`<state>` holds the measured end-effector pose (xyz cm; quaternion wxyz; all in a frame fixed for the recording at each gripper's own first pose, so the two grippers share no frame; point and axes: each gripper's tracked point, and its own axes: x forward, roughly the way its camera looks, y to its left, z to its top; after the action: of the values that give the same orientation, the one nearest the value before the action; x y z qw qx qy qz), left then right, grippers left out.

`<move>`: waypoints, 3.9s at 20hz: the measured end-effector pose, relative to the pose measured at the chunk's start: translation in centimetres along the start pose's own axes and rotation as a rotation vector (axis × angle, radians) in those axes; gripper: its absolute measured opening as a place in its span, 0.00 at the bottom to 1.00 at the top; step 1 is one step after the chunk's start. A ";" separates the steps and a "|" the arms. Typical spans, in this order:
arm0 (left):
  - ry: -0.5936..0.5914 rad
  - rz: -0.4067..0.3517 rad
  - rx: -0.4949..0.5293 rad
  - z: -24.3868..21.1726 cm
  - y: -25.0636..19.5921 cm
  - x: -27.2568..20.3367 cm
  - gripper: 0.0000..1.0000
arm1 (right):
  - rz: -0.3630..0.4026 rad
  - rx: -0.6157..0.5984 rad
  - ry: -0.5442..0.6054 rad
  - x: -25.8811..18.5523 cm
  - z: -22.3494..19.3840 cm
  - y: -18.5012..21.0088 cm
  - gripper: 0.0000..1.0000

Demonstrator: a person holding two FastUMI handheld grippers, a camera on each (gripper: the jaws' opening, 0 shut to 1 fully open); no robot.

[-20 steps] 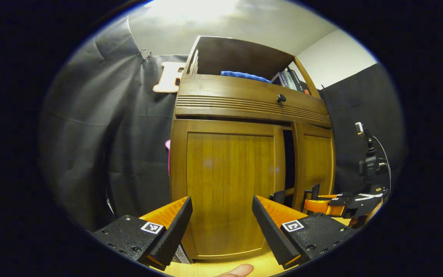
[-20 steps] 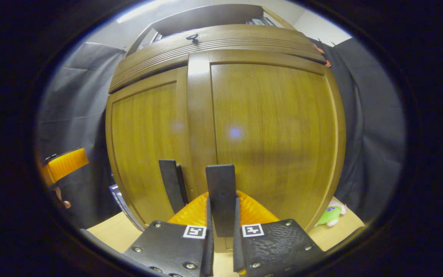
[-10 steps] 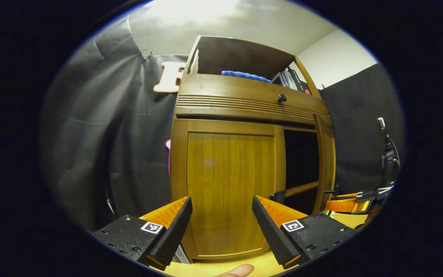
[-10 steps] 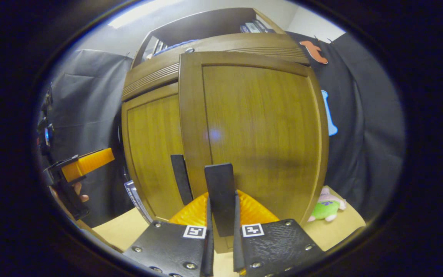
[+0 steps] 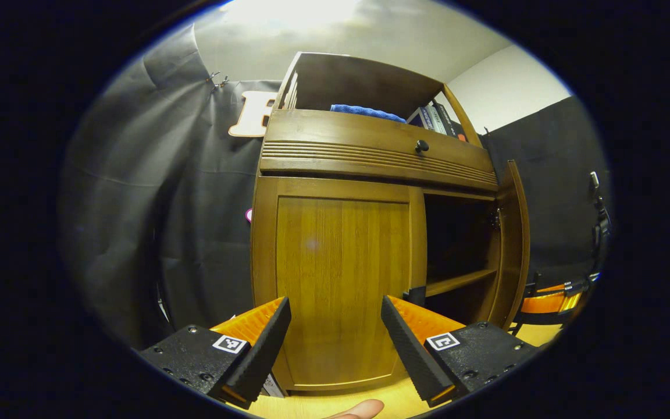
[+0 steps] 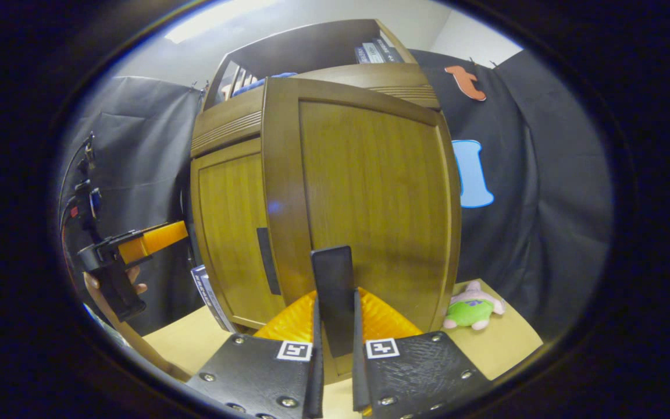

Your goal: Open the right door of the double-door shoe cabinet with the right hand, and open the left door with the left hand.

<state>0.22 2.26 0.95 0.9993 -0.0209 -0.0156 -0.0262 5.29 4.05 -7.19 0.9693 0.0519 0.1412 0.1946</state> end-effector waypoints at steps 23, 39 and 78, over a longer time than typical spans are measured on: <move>-0.007 -0.022 0.015 0.1 -1.2 -0.3 0.98 | -0.327 -0.120 -0.006 -7.8 2.7 -11.7 0.18; 0.001 -0.018 0.034 -0.7 -2.4 0.0 0.98 | -0.115 -0.030 -0.045 -9.1 2.4 -22.6 0.16; 0.165 0.006 0.138 -12.3 -12.3 12.2 0.39 | 0.039 -0.069 -0.340 -21.5 3.7 -3.4 0.98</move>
<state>12.14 -11.12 -10.48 0.9963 0.0501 0.0652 -0.0236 -11.42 -7.67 1.27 0.9764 0.0534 -0.0325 0.2067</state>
